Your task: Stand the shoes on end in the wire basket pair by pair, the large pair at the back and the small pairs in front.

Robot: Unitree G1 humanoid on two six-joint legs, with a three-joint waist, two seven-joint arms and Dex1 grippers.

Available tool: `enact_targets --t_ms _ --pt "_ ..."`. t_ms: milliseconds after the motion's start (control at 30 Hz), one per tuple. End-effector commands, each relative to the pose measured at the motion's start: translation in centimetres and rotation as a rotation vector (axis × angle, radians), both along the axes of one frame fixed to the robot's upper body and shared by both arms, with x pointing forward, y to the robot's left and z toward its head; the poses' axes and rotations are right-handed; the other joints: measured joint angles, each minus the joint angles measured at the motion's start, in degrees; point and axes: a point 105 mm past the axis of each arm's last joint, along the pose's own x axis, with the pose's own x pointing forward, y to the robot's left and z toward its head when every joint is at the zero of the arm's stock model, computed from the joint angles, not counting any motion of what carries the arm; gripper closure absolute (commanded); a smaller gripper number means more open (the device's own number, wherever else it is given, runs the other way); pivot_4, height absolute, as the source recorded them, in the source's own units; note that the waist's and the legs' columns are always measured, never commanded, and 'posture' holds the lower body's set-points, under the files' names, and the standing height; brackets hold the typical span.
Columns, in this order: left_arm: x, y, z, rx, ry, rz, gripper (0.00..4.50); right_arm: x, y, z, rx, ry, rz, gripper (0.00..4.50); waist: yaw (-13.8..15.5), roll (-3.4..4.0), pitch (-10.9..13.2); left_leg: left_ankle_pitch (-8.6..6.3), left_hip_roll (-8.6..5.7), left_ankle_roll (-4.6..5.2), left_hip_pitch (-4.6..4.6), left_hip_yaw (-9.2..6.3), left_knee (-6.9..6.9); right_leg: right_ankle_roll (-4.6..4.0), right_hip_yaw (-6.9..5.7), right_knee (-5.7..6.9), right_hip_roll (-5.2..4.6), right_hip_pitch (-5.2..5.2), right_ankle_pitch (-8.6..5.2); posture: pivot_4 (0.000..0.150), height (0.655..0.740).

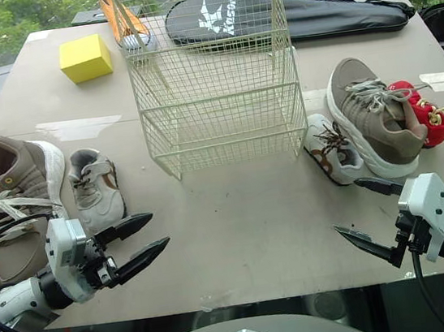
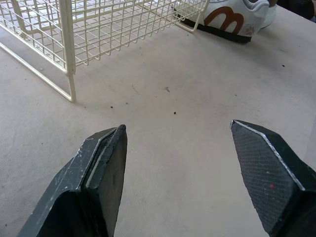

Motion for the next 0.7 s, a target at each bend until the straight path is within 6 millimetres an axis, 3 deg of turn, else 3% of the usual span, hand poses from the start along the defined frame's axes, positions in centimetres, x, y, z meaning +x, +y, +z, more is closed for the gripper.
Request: enact_targets --t_ms 33,200,300,333,467,667,700 --pt "0.7 -0.4 1.6 -0.025 -0.050 -0.012 0.84 0.4 1.0 0.9 0.007 -0.069 0.057 0.00 0.00 0.00 0.00 0.00 0.00 0.00 0.00 0.00 0.00 0.00 0.00 0.00 0.00 0.00 0.00 0.150 0.7400" --pt "0.7 -2.4 4.4 -0.145 -0.086 -0.099 0.84 2.7 3.6 3.5 -0.051 -0.213 0.123 0.00 -0.32 0.02 0.02 0.01 0.00 -0.01 0.04 0.02 0.10 -0.19 0.02 0.11 -0.02 0.00 -0.09 0.150 0.7400" --pt "0.1 -3.0 5.5 -0.161 -0.100 -0.145 0.04 4.5 5.1 4.5 -0.088 -0.210 0.217 0.00 -0.43 0.02 0.04 0.15 0.01 -0.26 0.05 0.03 0.07 -0.03 0.02 0.12 0.02 -0.05 0.00 0.150 0.7400" --pt "0.1 -3.1 5.7 -0.150 -0.108 -0.146 0.04 5.1 5.4 4.8 -0.098 -0.201 0.241 0.00 -0.38 0.01 0.04 0.16 -0.01 -0.28 0.02 0.02 0.02 -0.02 -0.03 0.11 -0.01 -0.06 0.01 0.150 0.7400" --pt "-0.1 -3.9 6.1 -0.080 -0.165 -0.156 0.04 9.2 7.1 6.8 -0.164 -0.227 0.300 0.00 -0.23 0.05 0.15 0.17 -0.04 -0.29 -0.02 0.04 0.03 -0.23 -0.03 0.06 -0.01 -0.08 -0.09 0.150 0.7400" --pt "-0.6 -4.6 6.3 -0.094 -0.167 -0.134 0.04 12.5 9.6 5.9 -0.287 -0.221 0.435 0.00 -0.19 -0.03 0.13 0.17 -0.04 -0.29 -0.07 -0.01 0.01 -0.04 -0.11 -0.04 -0.03 -0.07 0.02 0.150 0.7400" --pt "-0.6 -4.6 6.4 -0.099 -0.169 -0.128 0.01 12.8 9.7 5.5 -0.306 -0.208 0.442 0.26 -0.11 -0.03 0.14 0.17 -0.04 -0.29 -0.10 0.00 0.00 -0.03 -0.10 -0.06 -0.04 -0.10 0.03 0.150 0.7400"
